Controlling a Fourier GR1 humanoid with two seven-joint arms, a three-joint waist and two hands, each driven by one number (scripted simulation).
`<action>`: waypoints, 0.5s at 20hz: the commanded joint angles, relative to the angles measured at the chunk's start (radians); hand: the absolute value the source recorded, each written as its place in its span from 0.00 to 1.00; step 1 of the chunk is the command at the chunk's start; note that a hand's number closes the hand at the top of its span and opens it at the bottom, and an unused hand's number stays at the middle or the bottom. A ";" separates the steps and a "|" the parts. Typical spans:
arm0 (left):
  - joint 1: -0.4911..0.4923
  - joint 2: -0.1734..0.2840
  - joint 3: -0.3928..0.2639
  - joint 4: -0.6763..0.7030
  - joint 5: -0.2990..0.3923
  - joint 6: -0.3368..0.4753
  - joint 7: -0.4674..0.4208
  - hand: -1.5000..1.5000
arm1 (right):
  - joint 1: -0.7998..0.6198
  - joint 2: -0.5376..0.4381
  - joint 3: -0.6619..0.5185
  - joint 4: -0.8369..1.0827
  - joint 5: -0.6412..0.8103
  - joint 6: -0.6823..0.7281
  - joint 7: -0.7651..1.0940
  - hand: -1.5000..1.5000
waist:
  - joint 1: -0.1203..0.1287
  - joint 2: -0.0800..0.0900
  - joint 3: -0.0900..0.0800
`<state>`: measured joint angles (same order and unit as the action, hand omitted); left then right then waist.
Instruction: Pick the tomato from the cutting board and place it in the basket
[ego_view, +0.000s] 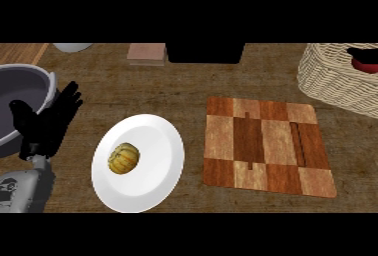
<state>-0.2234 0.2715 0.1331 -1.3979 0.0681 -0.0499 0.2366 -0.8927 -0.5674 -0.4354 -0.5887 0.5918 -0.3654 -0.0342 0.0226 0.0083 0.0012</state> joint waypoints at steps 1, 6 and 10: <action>-0.068 0.022 0.021 0.004 0.022 -0.016 0.051 0.50 | 0.007 -0.008 -0.030 0.085 -0.045 -0.015 -0.162 0.00 | -0.003 0.000 0.000; -0.016 -0.010 0.004 0.046 -0.016 0.002 -0.024 0.50 | -0.074 -0.020 -0.144 0.091 -0.155 -0.060 -0.091 0.00 | -0.007 0.001 0.000; 0.005 0.017 0.029 0.007 0.009 -0.015 -0.006 0.50 | -0.004 -0.157 -0.302 0.087 -0.308 0.032 -0.151 0.00 | -0.020 -0.003 0.002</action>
<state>-0.2260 0.2864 0.1587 -1.3892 0.0795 -0.0667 0.2341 -0.9208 -0.6428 -0.6250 -0.5093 0.3930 -0.3818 -0.1612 0.0134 0.0070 0.0017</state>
